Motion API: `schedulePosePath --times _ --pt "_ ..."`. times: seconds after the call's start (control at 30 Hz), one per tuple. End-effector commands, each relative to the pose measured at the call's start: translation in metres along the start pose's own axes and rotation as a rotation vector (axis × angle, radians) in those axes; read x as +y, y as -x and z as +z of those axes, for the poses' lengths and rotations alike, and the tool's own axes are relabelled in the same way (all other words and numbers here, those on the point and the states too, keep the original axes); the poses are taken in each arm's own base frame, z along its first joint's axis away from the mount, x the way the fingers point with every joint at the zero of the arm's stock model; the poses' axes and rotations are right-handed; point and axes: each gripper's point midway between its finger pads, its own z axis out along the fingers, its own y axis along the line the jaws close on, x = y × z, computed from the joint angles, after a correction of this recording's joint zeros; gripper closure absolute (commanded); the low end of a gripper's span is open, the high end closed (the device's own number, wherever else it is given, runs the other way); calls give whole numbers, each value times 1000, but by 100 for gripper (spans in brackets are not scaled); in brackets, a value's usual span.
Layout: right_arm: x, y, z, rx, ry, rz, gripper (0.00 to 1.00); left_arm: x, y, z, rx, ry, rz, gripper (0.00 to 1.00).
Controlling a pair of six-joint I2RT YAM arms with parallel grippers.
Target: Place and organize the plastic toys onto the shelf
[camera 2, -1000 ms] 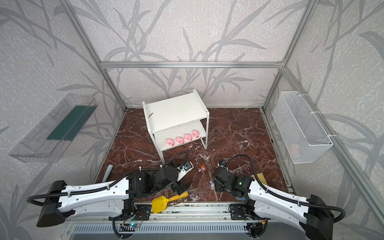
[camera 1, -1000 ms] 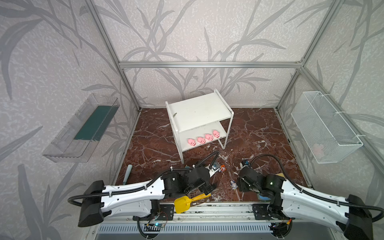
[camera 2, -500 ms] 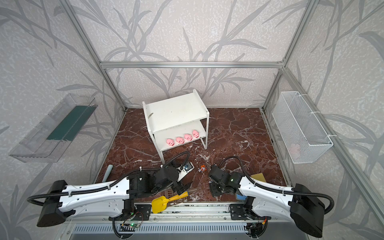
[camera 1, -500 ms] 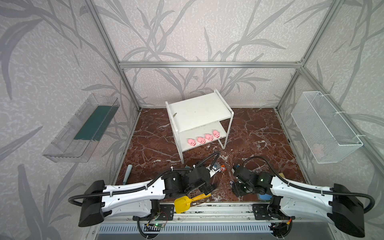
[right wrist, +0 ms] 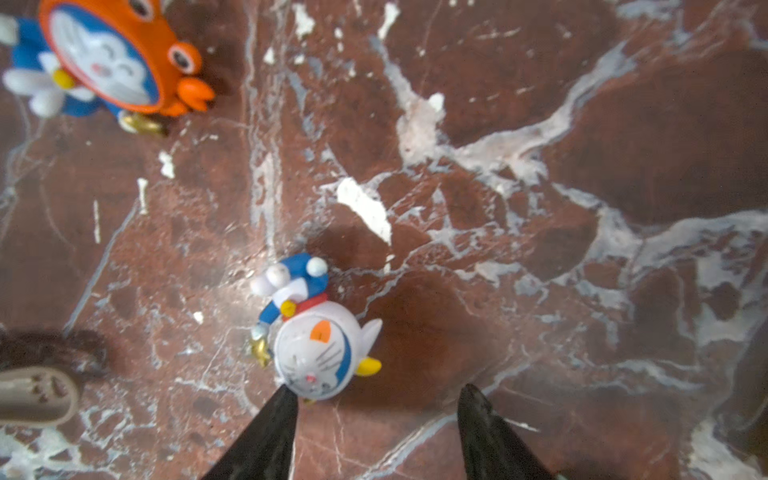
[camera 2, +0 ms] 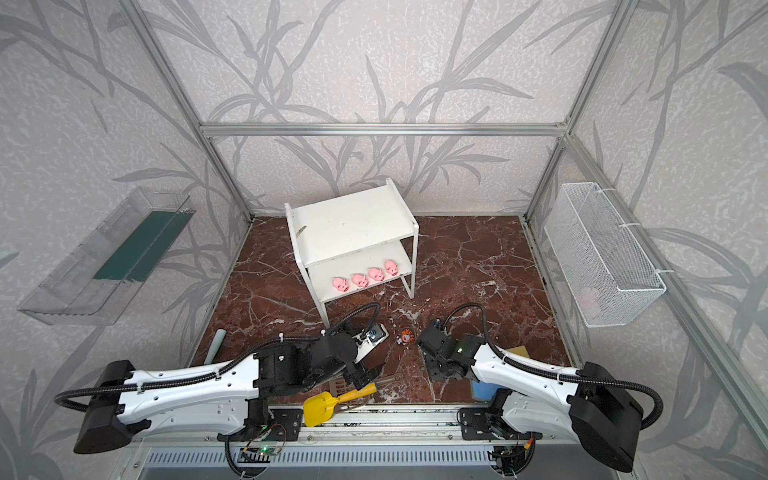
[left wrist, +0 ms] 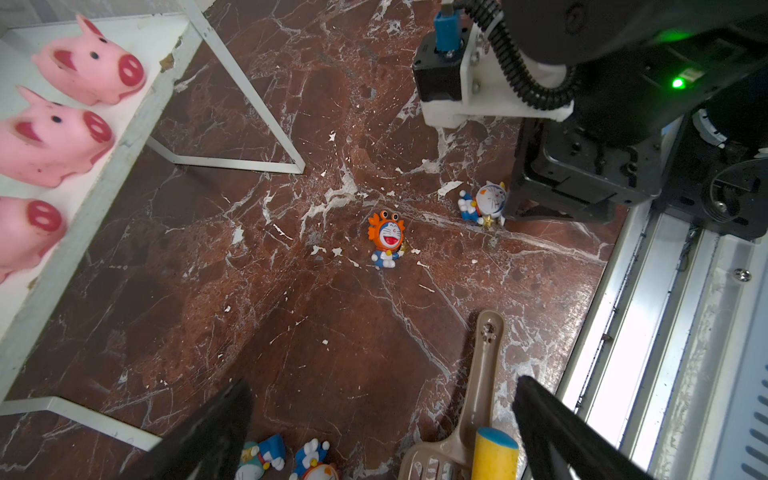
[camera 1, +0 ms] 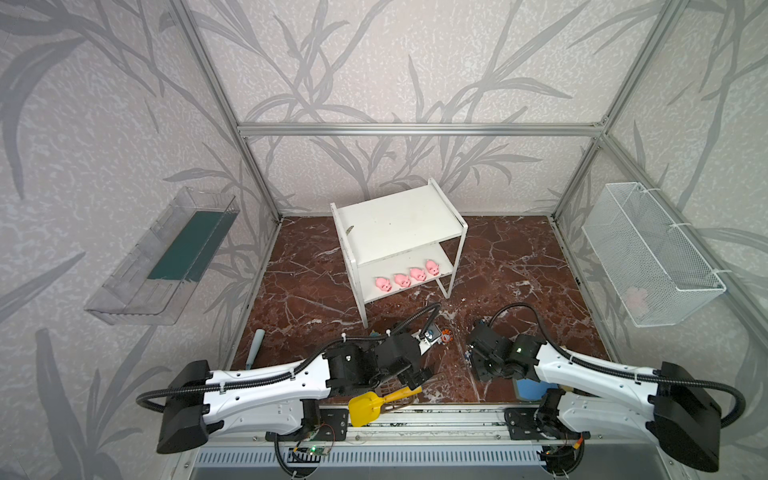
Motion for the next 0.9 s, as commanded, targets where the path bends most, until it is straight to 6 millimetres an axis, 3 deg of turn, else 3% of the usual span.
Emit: schedulePosePath --times 0.0,0.27,0.7,0.87 --pt "-6 8 3 -7 -36 -7 38 3 10 -4 -29 10 -4 1" --pt "-16 31 10 -17 -68 17 38 8 6 -9 -40 27 -13 1" --pt "-11 90 28 -18 -69 16 38 17 4 -17 -43 60 -12 1" --pt "-5 112 26 -41 -45 19 38 18 5 -18 -40 66 -5 1"
